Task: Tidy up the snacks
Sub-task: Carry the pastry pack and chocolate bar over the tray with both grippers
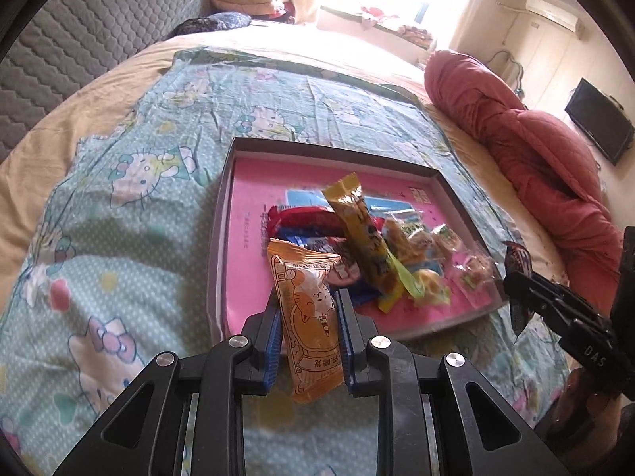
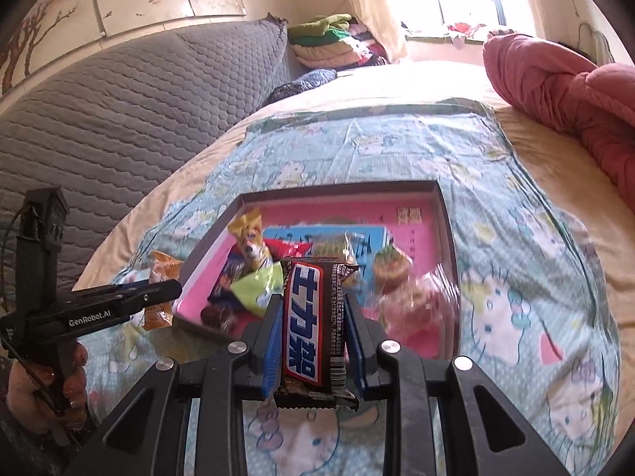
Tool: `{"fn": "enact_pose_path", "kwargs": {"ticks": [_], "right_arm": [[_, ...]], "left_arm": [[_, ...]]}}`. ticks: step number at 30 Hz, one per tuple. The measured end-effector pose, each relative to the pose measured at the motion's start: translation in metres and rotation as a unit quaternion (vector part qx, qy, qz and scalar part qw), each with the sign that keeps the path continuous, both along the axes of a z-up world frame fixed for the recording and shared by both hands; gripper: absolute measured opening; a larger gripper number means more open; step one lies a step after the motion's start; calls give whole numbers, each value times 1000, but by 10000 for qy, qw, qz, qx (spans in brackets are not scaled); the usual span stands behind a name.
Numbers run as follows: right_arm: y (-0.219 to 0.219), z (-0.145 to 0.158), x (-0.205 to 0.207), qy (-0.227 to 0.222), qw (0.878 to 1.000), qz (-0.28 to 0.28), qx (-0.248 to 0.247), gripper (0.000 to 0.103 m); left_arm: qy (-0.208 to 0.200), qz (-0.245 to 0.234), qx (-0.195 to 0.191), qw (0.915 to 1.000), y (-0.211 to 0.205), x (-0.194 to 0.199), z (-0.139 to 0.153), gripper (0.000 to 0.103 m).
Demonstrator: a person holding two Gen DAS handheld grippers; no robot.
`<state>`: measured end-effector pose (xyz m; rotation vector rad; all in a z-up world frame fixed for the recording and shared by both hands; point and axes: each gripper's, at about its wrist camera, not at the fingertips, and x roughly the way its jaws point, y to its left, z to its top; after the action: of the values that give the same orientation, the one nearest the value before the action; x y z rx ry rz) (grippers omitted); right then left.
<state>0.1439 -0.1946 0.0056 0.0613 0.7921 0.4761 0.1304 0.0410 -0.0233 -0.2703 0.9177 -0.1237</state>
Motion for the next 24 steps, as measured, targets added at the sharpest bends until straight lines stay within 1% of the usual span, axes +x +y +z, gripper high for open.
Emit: {"fn": "enact_pose_path", "kwargs": {"ticks": [3, 7, 16, 20, 24], "right_arm": [[1, -2, 9, -7, 10000, 0, 18, 29], [4, -5, 20, -20, 10000, -15, -15, 29], [4, -9, 35, -10, 10000, -57, 6, 29], [5, -11, 40, -23, 10000, -60, -8, 29], [5, -15, 45, 46, 9999, -95, -16, 29]], "left_arm": [[-25, 22, 63, 10000, 1, 6, -2, 25], [-166, 36, 276, 9995, 2, 11, -4, 25], [-121, -40, 297, 9995, 1, 23, -13, 25], [-22, -64, 284, 9996, 0, 27, -19, 25], [-2, -103, 287, 9995, -2, 28, -22, 25]]}}
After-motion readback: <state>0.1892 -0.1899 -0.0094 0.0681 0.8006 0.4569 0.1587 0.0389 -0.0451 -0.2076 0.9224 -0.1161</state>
